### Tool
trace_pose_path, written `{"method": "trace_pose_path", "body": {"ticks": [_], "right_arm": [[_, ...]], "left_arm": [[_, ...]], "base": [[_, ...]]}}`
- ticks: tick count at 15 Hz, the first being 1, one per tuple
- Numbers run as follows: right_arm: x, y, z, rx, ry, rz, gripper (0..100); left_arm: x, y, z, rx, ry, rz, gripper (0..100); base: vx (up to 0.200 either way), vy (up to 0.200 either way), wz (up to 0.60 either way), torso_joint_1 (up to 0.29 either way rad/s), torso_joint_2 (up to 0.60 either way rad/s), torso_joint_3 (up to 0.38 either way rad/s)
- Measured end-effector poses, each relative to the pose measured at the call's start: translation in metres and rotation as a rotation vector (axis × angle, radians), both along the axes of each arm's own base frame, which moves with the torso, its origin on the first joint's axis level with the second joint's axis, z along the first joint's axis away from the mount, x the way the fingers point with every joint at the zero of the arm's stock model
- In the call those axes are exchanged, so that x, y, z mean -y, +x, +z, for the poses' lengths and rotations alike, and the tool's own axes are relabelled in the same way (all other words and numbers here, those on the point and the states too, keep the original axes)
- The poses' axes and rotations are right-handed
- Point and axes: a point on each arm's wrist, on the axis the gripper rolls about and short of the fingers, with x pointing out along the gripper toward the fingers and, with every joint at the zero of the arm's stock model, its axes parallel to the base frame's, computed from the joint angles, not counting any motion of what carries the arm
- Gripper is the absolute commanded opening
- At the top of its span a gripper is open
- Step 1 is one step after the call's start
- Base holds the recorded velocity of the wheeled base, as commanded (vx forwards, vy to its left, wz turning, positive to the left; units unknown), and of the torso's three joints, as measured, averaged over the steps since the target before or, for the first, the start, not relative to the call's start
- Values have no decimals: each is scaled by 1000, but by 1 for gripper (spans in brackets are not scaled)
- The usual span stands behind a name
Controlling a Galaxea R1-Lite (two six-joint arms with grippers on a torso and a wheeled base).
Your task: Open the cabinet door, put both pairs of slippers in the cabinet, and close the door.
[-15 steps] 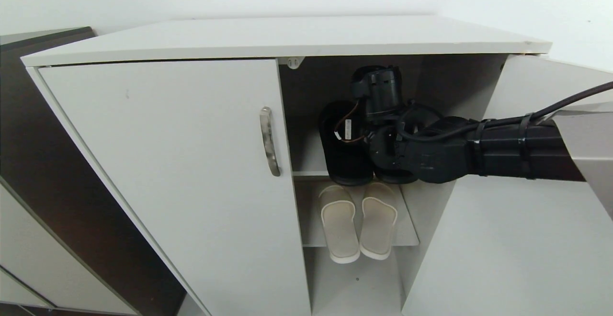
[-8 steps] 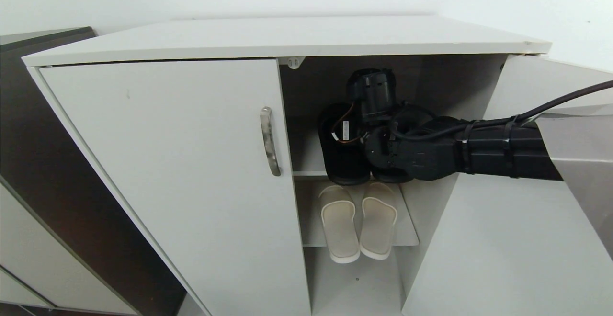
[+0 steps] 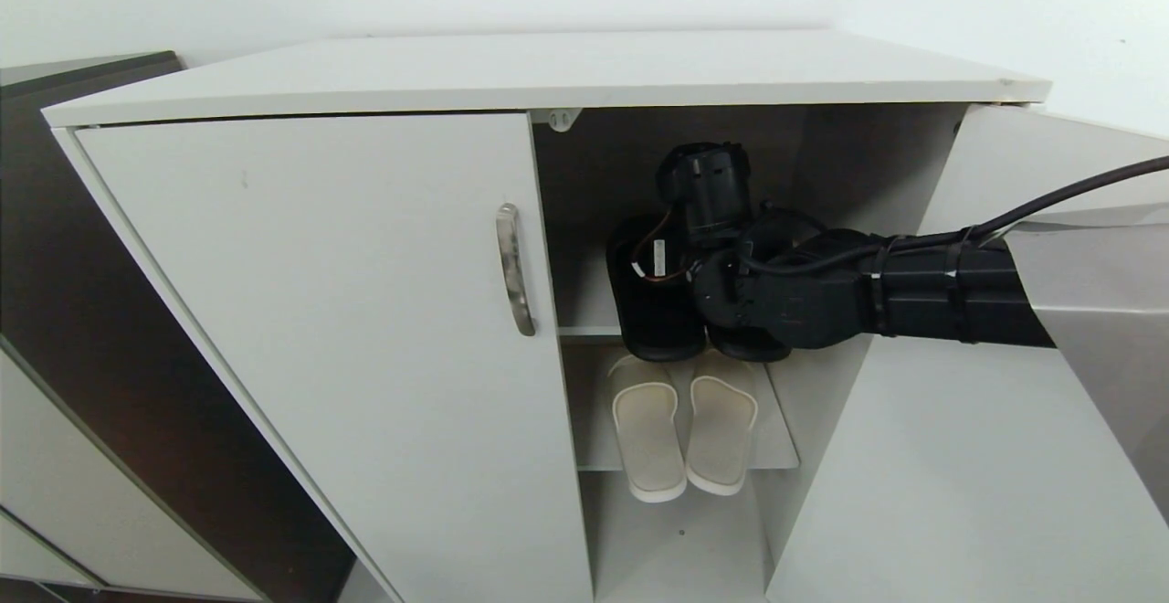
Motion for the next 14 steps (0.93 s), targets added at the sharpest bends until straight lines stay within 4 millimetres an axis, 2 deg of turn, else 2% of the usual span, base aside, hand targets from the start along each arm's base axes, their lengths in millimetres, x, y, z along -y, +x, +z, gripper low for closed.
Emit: {"method": "trace_pose_path", "body": {"ticks": [3, 5, 9, 12, 13, 14], "right_arm": [[0, -2, -3, -13, -9, 0, 100], [0, -11, -3, -21, -16, 12, 100], [7, -44, 8, -11, -8, 46, 100], [14, -74, 8, 29, 23, 78, 100], [16, -85, 3, 39, 29, 89, 0], [19, -96, -1, 48, 35, 105, 0]], "left_arm": [[0, 0, 0, 0, 0, 0, 0], [0, 0, 0, 0, 0, 0, 0], [0, 0, 0, 0, 0, 0, 0], [0, 0, 0, 0, 0, 0, 0], [0, 0, 0, 0, 0, 0, 0], [0, 0, 0, 0, 0, 0, 0]], "base": [[0, 0, 0, 0, 0, 0], [0, 0, 0, 0, 0, 0], [0, 0, 0, 0, 0, 0], [0, 0, 0, 0, 0, 0], [0, 0, 0, 0, 0, 0], [0, 0, 0, 0, 0, 0]]}}
